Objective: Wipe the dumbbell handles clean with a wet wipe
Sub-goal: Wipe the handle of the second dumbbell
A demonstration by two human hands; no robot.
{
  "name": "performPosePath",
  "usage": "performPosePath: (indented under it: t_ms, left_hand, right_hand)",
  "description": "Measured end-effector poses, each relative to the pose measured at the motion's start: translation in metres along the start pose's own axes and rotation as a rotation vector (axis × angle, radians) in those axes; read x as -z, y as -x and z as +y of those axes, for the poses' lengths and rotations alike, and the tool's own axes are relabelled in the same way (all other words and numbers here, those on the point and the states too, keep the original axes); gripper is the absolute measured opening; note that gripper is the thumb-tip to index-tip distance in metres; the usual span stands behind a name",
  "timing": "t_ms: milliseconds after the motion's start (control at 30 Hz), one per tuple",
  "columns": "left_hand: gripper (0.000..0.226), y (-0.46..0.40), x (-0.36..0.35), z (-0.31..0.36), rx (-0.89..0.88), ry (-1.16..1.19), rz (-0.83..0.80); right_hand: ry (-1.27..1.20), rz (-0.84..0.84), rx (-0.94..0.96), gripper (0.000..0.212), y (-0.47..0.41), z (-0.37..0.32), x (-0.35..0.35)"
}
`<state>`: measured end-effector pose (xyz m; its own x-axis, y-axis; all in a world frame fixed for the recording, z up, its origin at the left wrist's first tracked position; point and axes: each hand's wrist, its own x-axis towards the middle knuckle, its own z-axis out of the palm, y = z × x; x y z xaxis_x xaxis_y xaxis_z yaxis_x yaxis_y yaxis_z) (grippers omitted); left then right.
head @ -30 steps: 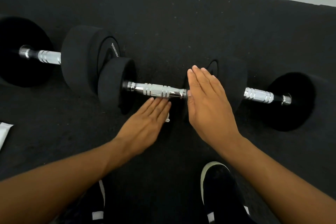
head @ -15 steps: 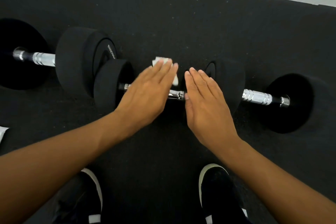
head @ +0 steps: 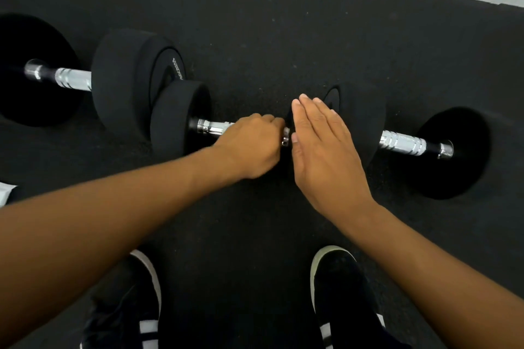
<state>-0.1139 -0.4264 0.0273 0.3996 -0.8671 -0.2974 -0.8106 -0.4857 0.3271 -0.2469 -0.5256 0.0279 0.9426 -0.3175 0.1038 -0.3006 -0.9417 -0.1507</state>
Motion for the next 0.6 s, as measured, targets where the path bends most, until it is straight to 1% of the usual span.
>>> performPosePath:
  t_ms: [33, 67, 167, 200, 267, 333, 400, 500, 567, 600]
  left_hand:
    - [0.019, -0.002, 0.001, -0.005, 0.001, -0.001, -0.012]
    - [0.021, 0.001, -0.003, -0.009, -0.005, -0.031, 0.013]
    - [0.052, 0.026, -0.031, -0.008, -0.029, -0.175, 0.163]
    - [0.059, 0.036, -0.039, -0.007, -0.038, -0.213, 0.193]
    - [0.064, 0.047, -0.051, -0.009, -0.076, -0.288, 0.198]
    - [0.064, 0.052, -0.053, -0.012, -0.127, -0.345, 0.189]
    - [0.062, 0.047, -0.047, -0.013, -0.127, -0.369, 0.167]
    - [0.049, 0.024, -0.025, -0.006, -0.055, -0.227, 0.109]
    - [0.042, 0.005, -0.008, -0.003, 0.002, -0.144, -0.015]
    - [0.045, -0.001, -0.002, -0.002, 0.014, -0.141, -0.089]
  right_hand:
    - [0.003, -0.006, 0.006, 0.055, 0.000, 0.000, 0.000]
    - [0.004, -0.009, 0.010, 0.055, 0.001, 0.001, 0.000]
    - [0.001, -0.002, 0.009, 0.055, 0.003, 0.001, 0.000]
    - [0.002, 0.000, 0.009, 0.054, 0.004, 0.001, -0.001]
    - [0.004, 0.005, 0.007, 0.053, 0.004, 0.000, -0.001]
    - [-0.002, 0.005, 0.008, 0.053, 0.003, 0.001, -0.001]
    - [-0.008, -0.002, 0.008, 0.053, 0.002, 0.001, -0.001]
    - [-0.007, -0.012, 0.001, 0.055, 0.000, 0.001, -0.001]
    - [-0.009, -0.013, 0.001, 0.055, 0.000, 0.001, -0.002]
    - [-0.008, -0.014, 0.004, 0.055, 0.000, 0.001, -0.002]
